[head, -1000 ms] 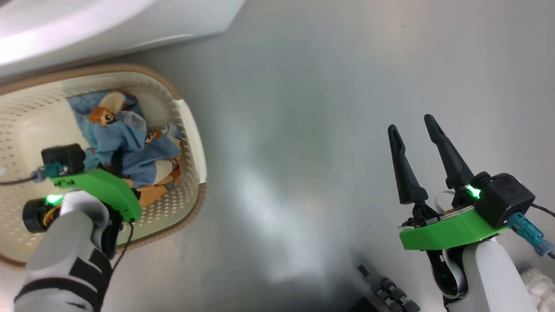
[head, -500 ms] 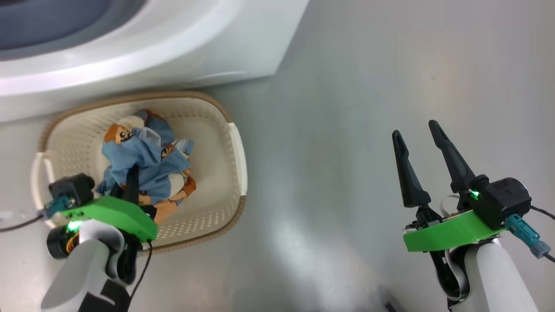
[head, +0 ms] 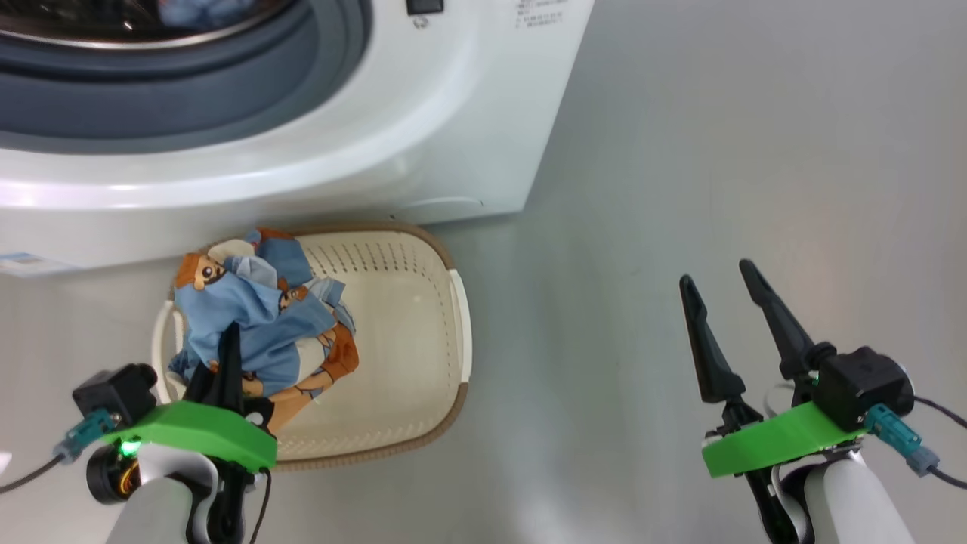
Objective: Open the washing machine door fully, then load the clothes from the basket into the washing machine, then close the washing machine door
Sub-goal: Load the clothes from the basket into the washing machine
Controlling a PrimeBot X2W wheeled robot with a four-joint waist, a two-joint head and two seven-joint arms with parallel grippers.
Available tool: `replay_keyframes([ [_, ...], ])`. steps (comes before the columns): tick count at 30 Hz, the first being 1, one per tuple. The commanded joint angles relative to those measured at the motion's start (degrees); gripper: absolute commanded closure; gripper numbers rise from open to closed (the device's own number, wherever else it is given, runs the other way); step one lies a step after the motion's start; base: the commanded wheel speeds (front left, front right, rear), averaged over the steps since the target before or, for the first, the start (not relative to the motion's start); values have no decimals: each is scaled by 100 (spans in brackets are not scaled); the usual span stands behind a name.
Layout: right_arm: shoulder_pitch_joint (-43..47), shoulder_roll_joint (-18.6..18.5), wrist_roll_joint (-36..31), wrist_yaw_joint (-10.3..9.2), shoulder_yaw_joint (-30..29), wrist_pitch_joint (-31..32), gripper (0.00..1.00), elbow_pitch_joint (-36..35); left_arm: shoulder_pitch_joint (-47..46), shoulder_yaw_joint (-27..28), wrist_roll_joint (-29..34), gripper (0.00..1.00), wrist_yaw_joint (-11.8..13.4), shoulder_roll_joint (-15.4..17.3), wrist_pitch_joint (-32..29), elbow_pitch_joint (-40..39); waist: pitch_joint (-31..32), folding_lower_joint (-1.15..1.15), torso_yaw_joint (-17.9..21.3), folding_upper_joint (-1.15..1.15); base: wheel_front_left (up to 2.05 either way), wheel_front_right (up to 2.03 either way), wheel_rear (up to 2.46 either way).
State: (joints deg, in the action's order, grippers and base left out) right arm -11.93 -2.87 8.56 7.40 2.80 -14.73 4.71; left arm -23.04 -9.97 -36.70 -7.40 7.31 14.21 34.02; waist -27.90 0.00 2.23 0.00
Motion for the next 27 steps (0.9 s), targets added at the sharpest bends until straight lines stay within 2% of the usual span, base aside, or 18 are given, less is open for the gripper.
replay_keyframes([
  [1, 160, 0, -60, 9, 120, -27, 0, -83, 190, 233, 102, 100, -8, 113, 78, -225, 391, 0, -172, 0, 0, 0, 0],
  [16, 648, 0, -132, 9, 49, -27, 0, 70, 1310, 980, 590, 100, -9, -183, 78, -1436, 1617, 0, -256, 0, 0, 0, 0],
  [27, 986, 0, -130, 9, 36, -27, 0, 111, 1957, 1193, 1021, 100, -9, -231, 79, -2133, 2341, 0, -174, 0, 0, 0, 0],
])
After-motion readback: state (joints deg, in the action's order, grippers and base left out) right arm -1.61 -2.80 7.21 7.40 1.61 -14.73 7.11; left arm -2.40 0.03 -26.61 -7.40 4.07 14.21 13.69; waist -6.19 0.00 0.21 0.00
